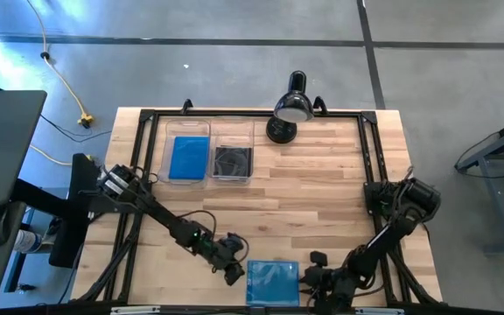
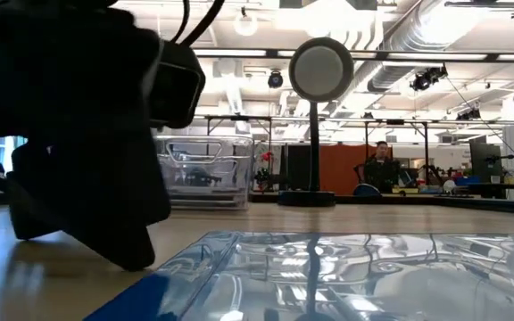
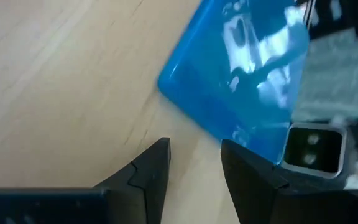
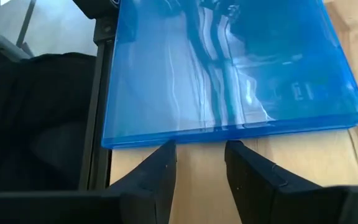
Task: Pick & place jewel cases by type
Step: Put the blue CD case into the left transparent bin
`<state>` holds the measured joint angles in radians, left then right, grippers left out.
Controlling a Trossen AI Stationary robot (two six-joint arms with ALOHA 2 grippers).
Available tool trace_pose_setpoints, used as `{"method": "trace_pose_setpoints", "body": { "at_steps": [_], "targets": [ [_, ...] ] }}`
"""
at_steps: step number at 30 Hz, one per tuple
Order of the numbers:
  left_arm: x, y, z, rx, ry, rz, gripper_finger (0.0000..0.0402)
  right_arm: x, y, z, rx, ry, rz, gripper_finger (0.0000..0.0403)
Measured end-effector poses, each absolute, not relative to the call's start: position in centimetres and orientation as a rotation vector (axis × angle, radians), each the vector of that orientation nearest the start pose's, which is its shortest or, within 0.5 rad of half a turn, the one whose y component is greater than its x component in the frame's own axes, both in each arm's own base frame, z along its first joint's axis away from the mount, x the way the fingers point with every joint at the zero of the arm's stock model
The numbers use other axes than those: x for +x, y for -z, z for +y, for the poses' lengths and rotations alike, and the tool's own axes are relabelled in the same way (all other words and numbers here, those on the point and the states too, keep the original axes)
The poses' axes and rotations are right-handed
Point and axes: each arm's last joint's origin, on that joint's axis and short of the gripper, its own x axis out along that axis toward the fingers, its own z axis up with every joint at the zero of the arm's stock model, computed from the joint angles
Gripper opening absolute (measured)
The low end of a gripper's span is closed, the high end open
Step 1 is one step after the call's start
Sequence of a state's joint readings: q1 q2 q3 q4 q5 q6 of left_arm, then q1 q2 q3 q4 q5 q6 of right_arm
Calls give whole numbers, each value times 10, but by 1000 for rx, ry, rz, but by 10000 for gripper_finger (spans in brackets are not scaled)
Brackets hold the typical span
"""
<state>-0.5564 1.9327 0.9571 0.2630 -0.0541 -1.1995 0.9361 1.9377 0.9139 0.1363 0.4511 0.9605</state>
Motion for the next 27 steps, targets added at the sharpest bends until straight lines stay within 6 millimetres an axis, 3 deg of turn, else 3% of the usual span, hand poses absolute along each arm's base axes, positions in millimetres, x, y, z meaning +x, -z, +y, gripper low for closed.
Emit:
{"method": "trace_pose_setpoints", "body": {
  "at_steps": [6, 15, 27],
  "targets": [
    [323, -119, -198, -1042, -9, 816, 147, 224, -99, 274, 313, -97, 822, 128],
    [320, -103, -194, -1065, -102, 918, 147, 232, -99, 269, 275, -127, 829, 128],
    [322, -91, -197, -1086, -82, 968, 147, 240, -99, 263, 257, -128, 802, 128]
  ]
}}
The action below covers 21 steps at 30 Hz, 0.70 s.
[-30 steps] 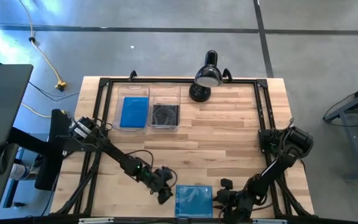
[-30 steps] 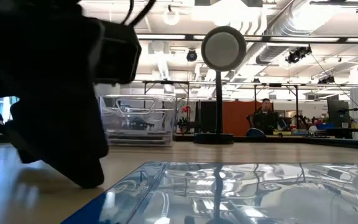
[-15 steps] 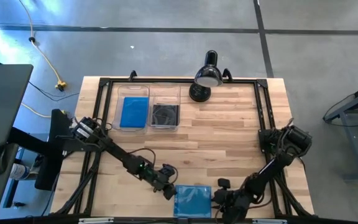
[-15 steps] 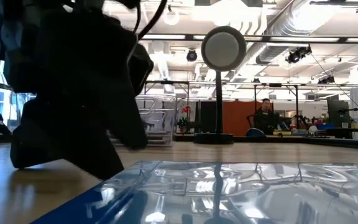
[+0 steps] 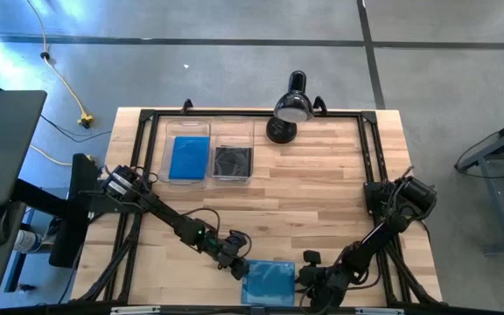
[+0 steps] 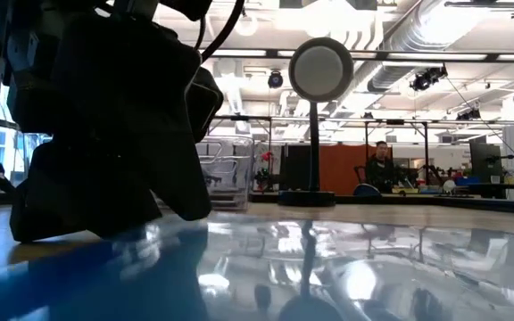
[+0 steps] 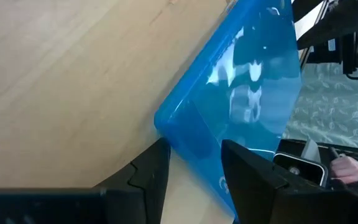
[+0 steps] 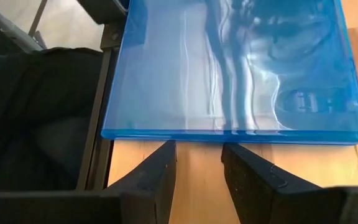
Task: Pick & place jewel cases by type
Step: Put the blue CD case into the left transparent bin
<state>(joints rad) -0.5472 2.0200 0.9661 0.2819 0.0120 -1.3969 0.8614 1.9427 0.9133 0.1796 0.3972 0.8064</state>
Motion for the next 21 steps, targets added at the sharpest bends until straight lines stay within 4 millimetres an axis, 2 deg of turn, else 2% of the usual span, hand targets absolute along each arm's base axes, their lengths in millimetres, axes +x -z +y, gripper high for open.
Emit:
{"method": "trace_pose_setpoints", "body": {
  "at_steps": [4, 8, 14, 21],
  "targets": [
    [323, -92, -198, -1056, -48, 951, 147, 243, -98, 258, 249, -123, 785, 128],
    [329, -98, -203, -962, 106, 843, 148, 246, -98, 255, 246, -116, 791, 128],
    [336, -109, -207, -927, 229, 691, 148, 251, -98, 250, 234, -118, 790, 128],
    [344, -113, -199, -904, 265, 626, 148, 257, -98, 245, 207, -98, 760, 128]
  ]
}}
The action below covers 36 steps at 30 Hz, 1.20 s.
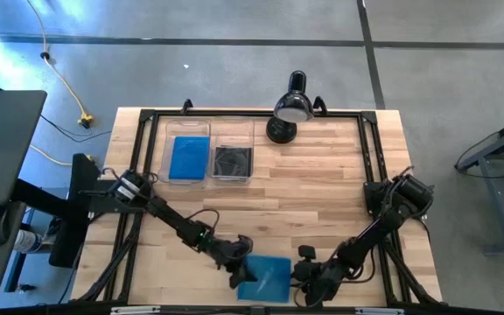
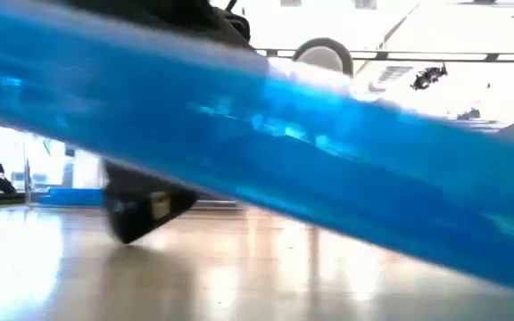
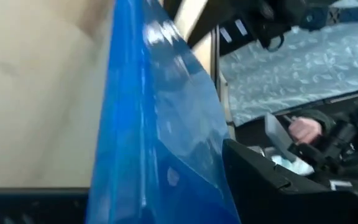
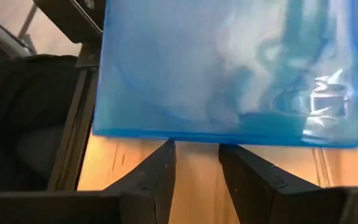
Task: Pick & place jewel cases by type
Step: Put the blue CD case into the left transparent bin
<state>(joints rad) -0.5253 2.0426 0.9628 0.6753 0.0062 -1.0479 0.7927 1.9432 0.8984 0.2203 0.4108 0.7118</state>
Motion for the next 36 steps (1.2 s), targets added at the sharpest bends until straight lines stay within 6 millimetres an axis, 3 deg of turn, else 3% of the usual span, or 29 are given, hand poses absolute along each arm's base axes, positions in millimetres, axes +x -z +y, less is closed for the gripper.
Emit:
{"method": "trace_pose_setpoints", "body": {
  "at_steps": [6, 15, 21, 25, 29, 36],
  "targets": [
    [352, -115, -185, -872, 248, 588, 132, 255, -98, 245, 214, -71, 760, 128],
    [341, -135, -165, -861, 248, 553, 12, 252, -99, 247, 220, -69, 771, 128],
    [325, -169, -150, -795, 179, 508, 28, 231, -110, 257, 197, -35, 748, 128],
    [304, -204, -135, -663, 39, 470, 27, 219, -115, 259, 177, 31, 717, 128],
    [271, -250, -114, -568, -125, 403, 20, 217, -116, 260, 179, 52, 700, 128],
    [197, -297, -48, -560, -422, 410, 18, 222, -116, 256, 188, 65, 701, 128]
  ]
}}
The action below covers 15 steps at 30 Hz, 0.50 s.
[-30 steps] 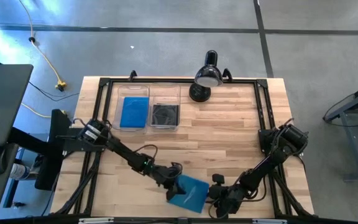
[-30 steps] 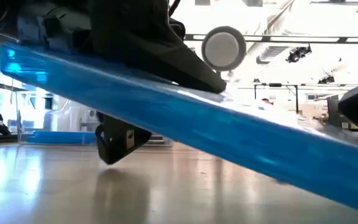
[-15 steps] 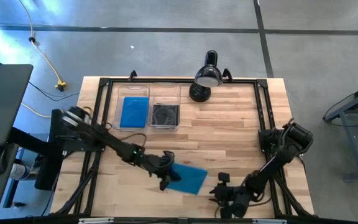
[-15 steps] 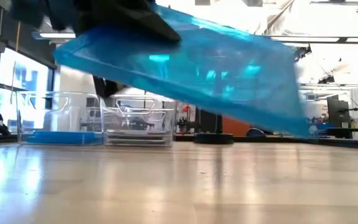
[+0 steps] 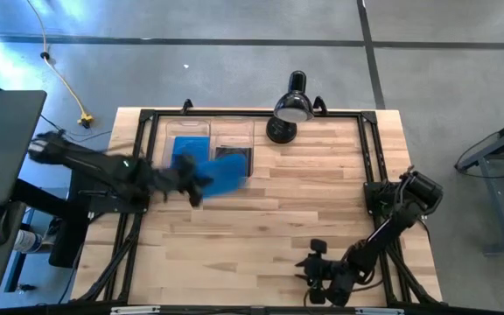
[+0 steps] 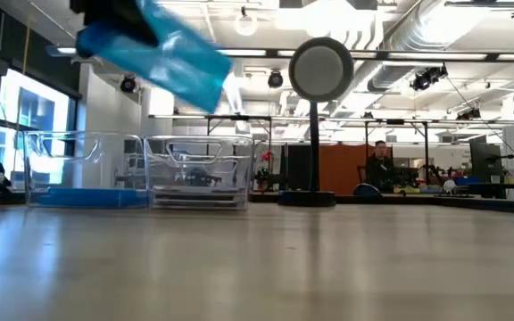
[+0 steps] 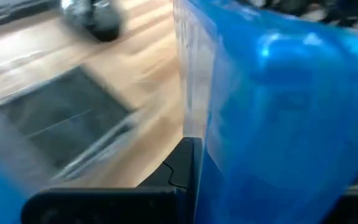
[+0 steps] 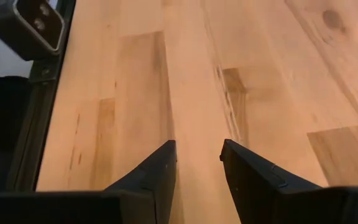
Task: Pick & place jewel cases by type
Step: Put the blue CD case into the left transparent bin
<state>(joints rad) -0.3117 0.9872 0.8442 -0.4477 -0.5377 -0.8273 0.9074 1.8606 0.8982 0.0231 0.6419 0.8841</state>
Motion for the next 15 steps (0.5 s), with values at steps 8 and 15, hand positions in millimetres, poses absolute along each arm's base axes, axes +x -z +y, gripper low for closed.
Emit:
{"method": "trace_pose_setpoints", "body": {
  "at_steps": [8, 15],
  "targets": [
    [154, -312, 12, -637, -549, 609, 18, 232, -116, 247, 183, 67, 722, 128],
    [147, -337, 43, -601, -574, 803, 18, 241, -116, 240, 171, 46, 755, 128]
  ]
}}
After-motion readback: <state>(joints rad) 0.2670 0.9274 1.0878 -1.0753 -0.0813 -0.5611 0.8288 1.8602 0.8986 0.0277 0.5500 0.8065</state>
